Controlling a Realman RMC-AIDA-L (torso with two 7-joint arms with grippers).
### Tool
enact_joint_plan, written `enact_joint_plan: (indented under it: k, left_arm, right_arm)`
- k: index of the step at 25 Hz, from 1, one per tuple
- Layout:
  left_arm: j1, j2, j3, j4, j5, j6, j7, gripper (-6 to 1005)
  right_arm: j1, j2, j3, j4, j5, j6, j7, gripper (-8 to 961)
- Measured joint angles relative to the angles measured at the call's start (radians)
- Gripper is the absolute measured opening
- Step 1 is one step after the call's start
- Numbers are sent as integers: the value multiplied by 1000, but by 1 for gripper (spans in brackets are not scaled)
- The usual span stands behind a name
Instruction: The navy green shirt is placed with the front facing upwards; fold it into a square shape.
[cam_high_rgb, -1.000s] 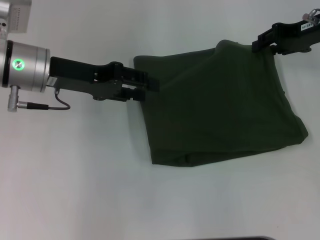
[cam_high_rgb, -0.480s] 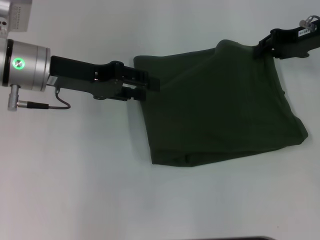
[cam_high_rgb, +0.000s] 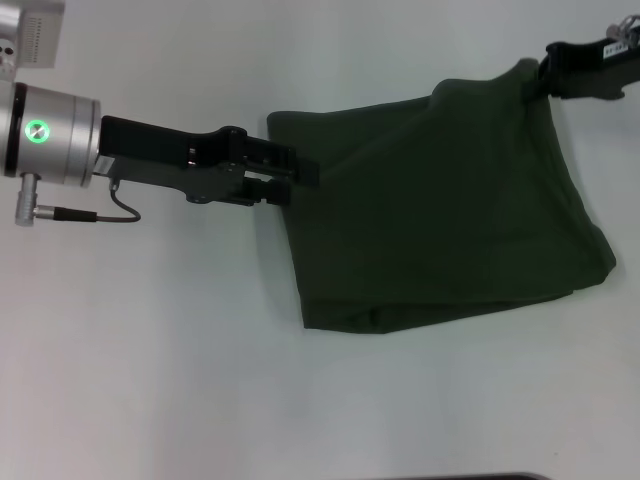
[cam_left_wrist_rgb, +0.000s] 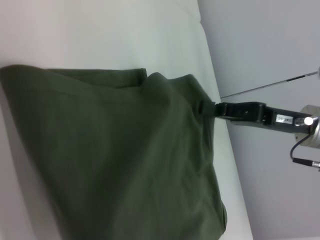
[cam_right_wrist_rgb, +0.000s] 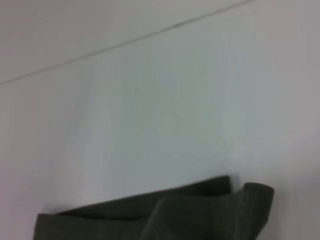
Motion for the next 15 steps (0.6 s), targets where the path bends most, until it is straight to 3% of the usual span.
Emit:
enact_joint_plan:
  k: [6,15]
  left_arm:
    - [-3,-1,3,0,0,0,-3,582]
    - [-1,-3,-1,0,0,-3,-5,581]
  right_arm:
    - [2,26,-5,-82,1,-45,-4,14]
    - [13,41,-9,-123,48,-90,-54,13]
